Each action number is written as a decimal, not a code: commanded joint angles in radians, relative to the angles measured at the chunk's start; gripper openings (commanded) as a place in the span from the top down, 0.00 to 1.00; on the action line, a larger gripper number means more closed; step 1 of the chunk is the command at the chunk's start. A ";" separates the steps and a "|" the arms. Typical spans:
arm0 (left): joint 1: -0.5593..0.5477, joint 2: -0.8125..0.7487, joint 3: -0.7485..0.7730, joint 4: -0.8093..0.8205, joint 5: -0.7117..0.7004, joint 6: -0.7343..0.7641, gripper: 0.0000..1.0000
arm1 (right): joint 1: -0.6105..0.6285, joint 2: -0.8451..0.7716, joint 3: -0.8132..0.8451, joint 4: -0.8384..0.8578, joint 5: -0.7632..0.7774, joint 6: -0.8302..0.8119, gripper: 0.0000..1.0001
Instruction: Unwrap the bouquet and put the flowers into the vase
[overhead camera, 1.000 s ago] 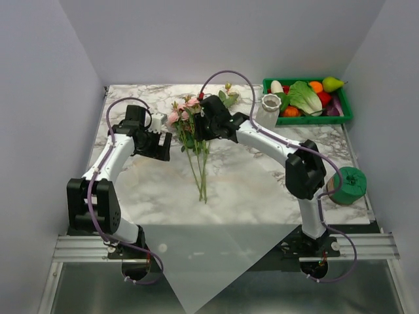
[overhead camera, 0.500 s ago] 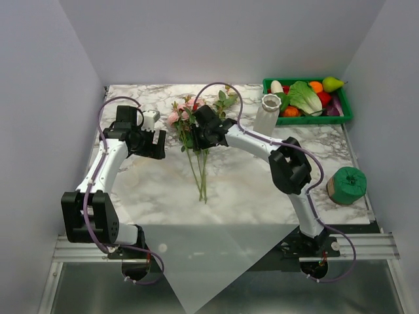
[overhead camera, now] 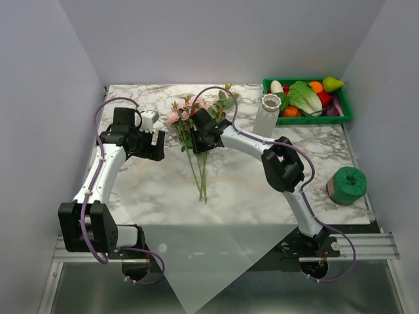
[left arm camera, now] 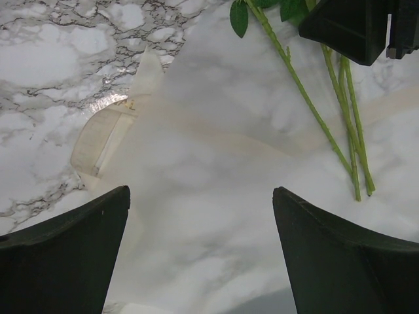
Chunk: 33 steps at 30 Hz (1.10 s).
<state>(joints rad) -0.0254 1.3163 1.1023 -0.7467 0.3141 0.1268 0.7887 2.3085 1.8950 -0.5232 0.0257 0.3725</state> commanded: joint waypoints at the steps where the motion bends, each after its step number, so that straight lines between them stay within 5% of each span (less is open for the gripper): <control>1: 0.005 -0.031 -0.018 -0.005 0.025 0.016 0.01 | 0.007 0.052 0.048 -0.037 -0.018 -0.004 0.58; 11: 0.005 -0.057 -0.015 -0.011 0.020 0.023 0.01 | 0.007 0.019 0.090 -0.041 0.002 0.000 0.99; 27: 0.015 -0.048 0.010 -0.028 0.042 0.025 0.01 | -0.020 -0.456 0.131 0.058 0.137 -0.147 1.00; 33: 0.016 -0.040 0.010 -0.034 0.049 0.027 0.01 | -0.075 -0.662 -0.073 0.374 0.460 -0.337 1.00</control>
<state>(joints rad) -0.0158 1.2736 1.0920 -0.7559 0.3313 0.1463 0.7624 1.7470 1.9621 -0.3912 0.2249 0.1997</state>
